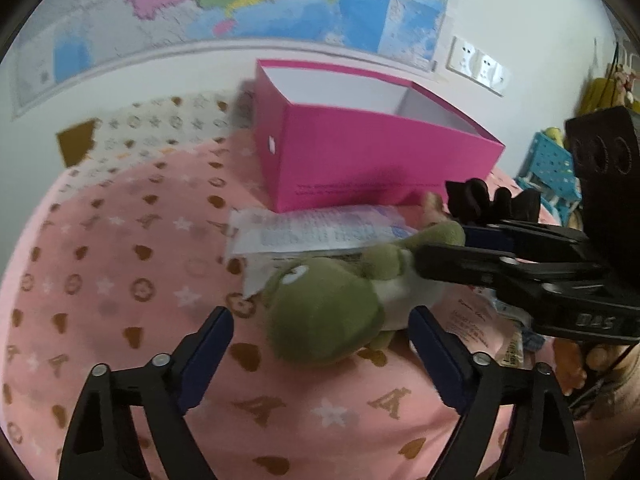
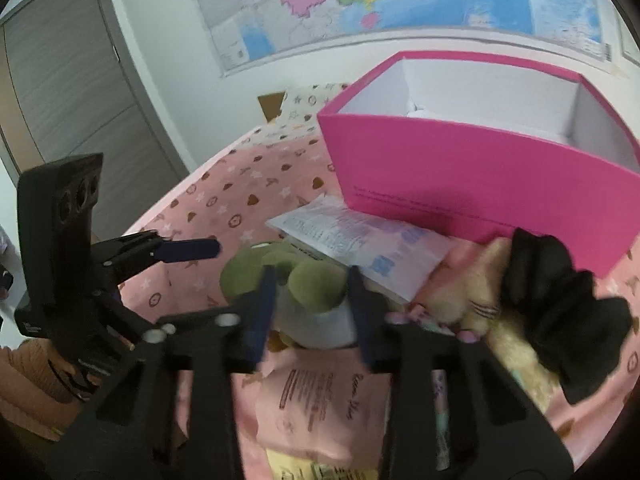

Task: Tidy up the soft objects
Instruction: 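Grasp the green plush toy with the right tool and lift it, then carry the green plush into the pink box and open the right tool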

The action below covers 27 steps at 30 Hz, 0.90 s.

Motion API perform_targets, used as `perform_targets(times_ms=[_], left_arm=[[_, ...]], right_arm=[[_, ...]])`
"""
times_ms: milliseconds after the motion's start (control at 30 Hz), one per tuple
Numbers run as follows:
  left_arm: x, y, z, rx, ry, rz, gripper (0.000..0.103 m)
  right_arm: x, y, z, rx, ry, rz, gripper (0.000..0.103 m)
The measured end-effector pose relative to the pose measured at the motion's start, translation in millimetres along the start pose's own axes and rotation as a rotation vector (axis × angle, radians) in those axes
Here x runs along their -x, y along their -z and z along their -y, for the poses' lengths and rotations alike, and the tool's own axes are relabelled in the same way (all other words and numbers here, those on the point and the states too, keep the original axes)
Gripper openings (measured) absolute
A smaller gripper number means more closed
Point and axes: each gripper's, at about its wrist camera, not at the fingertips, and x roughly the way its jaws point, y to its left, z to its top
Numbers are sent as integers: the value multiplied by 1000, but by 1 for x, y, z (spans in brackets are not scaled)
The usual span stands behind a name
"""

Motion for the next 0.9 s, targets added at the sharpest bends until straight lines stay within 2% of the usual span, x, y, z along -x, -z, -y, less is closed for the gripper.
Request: perform_targets(times_ms=[67, 200, 333, 467, 733, 900], left_arm=[[-6, -1, 0, 8, 42, -24, 76], [0, -4, 0, 29, 64, -17, 76], [24, -11, 0, 38, 68, 43, 76], [55, -21, 6, 23, 52, 122, 76], [83, -69, 26, -64, 60, 237, 76], [72, -113, 39, -117, 42, 276, 76]], right_arm=[[2, -1, 4, -17, -30, 12, 27], [13, -4, 6, -41, -74, 50, 27], [28, -14, 2, -53, -135, 95, 27], [47, -28, -9, -19, -159, 149, 27], [91, -71, -5, 33, -124, 275, 27], [104, -101, 17, 30, -77, 326, 27]])
